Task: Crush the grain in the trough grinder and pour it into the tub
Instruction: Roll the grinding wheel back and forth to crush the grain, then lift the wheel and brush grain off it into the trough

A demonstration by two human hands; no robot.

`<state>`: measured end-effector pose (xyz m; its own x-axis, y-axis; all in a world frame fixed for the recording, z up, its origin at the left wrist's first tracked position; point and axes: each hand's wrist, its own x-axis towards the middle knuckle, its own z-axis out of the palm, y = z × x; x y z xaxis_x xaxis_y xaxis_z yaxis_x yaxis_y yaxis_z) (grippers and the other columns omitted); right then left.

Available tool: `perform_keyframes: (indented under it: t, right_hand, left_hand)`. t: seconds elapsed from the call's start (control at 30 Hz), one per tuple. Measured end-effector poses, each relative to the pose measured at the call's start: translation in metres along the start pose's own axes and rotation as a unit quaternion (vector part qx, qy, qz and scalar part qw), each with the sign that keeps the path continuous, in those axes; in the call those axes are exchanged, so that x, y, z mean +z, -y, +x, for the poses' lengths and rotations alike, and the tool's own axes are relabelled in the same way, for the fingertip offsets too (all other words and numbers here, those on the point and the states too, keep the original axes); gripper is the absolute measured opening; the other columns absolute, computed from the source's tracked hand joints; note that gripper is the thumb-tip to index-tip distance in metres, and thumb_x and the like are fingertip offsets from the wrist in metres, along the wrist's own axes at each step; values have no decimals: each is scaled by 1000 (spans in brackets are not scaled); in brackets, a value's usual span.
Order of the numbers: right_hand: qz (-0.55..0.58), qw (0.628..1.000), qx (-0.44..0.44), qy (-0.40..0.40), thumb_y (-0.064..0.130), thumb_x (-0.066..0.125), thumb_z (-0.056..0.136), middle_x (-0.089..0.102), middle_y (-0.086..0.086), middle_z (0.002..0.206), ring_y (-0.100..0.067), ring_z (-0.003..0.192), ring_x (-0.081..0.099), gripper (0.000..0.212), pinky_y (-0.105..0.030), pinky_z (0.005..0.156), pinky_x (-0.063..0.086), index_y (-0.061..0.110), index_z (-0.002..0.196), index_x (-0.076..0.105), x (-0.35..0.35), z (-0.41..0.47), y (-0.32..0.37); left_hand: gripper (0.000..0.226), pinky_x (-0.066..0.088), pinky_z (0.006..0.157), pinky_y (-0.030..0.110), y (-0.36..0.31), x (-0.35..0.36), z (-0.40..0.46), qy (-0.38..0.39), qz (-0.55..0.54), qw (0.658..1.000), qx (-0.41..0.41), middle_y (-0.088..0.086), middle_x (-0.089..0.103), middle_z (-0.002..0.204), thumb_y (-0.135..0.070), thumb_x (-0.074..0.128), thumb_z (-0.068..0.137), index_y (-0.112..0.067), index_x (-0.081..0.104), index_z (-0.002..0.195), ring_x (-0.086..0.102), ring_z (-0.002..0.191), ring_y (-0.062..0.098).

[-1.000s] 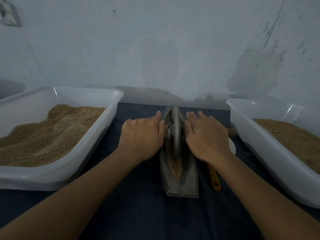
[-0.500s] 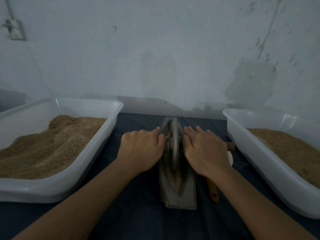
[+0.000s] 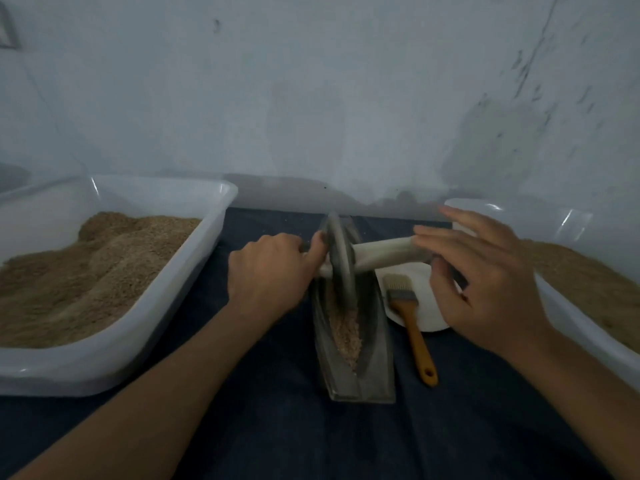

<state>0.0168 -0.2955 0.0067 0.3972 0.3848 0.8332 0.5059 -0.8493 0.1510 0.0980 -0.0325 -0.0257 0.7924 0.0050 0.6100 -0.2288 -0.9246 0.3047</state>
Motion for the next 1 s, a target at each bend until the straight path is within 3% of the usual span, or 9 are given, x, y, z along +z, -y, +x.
perform_keyframes:
  t: [0.07,0.17,0.23,0.33,0.47,0.57,0.7,0.87,1.0]
  right_hand:
    - [-51,998,-43,8,9,56,93,73,-3,109,-31,114,62,24,-45,93,47,8,103,78,-12,-9,-8]
    - [-48,982,-104,149,11,61,88,65,1,97,-26,89,60,19,-41,78,46,17,100,75,-23,-24,-12]
    - [-64,953,-154,252,10,72,79,61,4,100,-22,89,59,31,-39,74,48,22,108,71,-23,-33,-10]
    - [-72,920,-202,327,13,81,77,56,8,107,-16,94,50,51,-34,75,44,29,123,66,-19,-44,-6]
    - [-61,908,-244,334,18,78,85,59,10,100,-14,96,46,37,-33,74,40,31,119,68,-17,-49,0]
    - [-46,917,-247,309,19,71,89,59,9,97,-14,95,46,21,-30,75,38,27,109,70,-18,-45,3]
    - [-28,958,-197,208,11,65,91,60,0,96,-22,82,55,16,-36,70,48,14,105,71,-22,-34,5]
    - [-15,997,-41,64,14,61,96,63,0,84,-16,74,53,13,-37,66,49,9,100,71,-24,4,13]
    - [20,995,75,-59,17,63,92,61,2,74,-13,66,55,10,-35,60,50,9,95,69,-15,43,15]
  left_hand:
    - [77,33,51,27,1,1,1,32,-40,998,-44,-4,53,47,-73,24,96,-18,53,50,53,45,17]
    - [78,35,54,30,7,6,2,58,-90,990,-92,-2,58,49,-75,25,92,-17,58,52,59,49,18]
    - [79,36,57,30,11,8,4,70,-120,984,-113,-2,62,50,-77,25,89,-16,63,56,62,52,18]
    - [79,36,59,31,16,9,8,78,-148,974,-150,-4,67,53,-77,25,87,-17,69,60,65,58,19]
    - [73,46,67,37,23,9,10,97,-223,950,-194,-6,68,53,-75,30,86,-21,71,60,68,64,25]
    - [70,55,85,54,28,9,8,97,-313,917,-227,3,69,54,-71,35,81,-13,70,60,71,69,35]
    - [69,55,86,65,26,8,4,91,-366,894,-240,8,69,56,-68,34,73,-10,71,65,71,74,42]
    - [66,48,70,51,26,10,5,86,-403,873,-262,11,69,58,-68,37,69,-13,71,61,71,74,45]
    - [56,43,66,44,28,8,4,90,-419,861,-272,9,68,56,-68,37,68,-27,74,57,62,59,30]
